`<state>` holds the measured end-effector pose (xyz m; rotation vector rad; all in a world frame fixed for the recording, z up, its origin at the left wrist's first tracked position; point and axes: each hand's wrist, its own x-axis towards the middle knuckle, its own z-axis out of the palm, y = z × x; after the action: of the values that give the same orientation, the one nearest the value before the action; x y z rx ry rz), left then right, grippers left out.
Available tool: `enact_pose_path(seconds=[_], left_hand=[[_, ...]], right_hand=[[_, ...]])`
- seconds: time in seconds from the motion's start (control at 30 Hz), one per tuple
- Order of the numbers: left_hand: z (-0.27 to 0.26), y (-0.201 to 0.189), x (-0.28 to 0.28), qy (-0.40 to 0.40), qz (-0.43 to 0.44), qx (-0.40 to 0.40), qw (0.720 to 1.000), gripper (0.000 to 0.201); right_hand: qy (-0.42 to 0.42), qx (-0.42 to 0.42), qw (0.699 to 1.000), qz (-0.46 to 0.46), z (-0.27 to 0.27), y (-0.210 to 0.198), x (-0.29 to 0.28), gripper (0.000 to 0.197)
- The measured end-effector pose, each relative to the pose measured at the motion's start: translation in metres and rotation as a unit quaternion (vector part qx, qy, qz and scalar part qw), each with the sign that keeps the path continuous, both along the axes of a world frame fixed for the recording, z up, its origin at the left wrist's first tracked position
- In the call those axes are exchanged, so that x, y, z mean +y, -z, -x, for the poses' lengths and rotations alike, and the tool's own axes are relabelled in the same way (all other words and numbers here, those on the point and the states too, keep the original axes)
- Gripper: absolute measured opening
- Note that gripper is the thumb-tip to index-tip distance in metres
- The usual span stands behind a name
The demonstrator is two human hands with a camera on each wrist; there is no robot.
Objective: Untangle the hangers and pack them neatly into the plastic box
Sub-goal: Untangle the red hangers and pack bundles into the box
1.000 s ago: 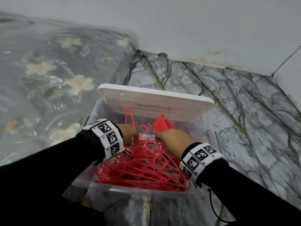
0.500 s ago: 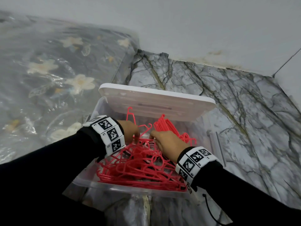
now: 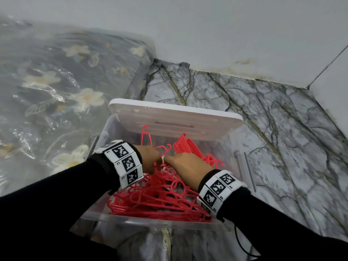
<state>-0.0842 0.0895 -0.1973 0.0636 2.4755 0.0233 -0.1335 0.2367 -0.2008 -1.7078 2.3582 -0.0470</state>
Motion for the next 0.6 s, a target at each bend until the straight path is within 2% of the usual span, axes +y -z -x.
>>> enact_pose_path(seconds=[0.17, 0.23, 0.4, 0.5, 0.6], left_hand=[[0.0, 0.0, -0.005, -0.012, -0.028, 0.038, 0.999, 0.029], [0.001, -0.001, -0.003, -0.007, -0.024, 0.04, 0.999, 0.028], [0.001, -0.003, 0.001, 0.006, -0.018, 0.031, 0.999, 0.028], [0.003, -0.009, -0.006, -0.04, -0.05, 0.02, 0.998, 0.029], [0.002, -0.018, -0.017, -0.101, -0.062, 0.034, 0.992, 0.026]], right_hand=[[-0.008, 0.035, 0.999, 0.018, 0.007, -0.013, 0.003, 0.04], [-0.014, 0.041, 0.999, 0.0, 0.003, -0.012, 0.002, 0.039], [0.012, -0.011, 1.0, -0.017, -0.001, -0.004, 0.002, 0.038], [0.029, -0.046, 0.998, 0.032, 0.002, -0.008, 0.0, 0.035], [0.071, 0.026, 0.994, 0.074, 0.021, -0.016, 0.002, 0.023]])
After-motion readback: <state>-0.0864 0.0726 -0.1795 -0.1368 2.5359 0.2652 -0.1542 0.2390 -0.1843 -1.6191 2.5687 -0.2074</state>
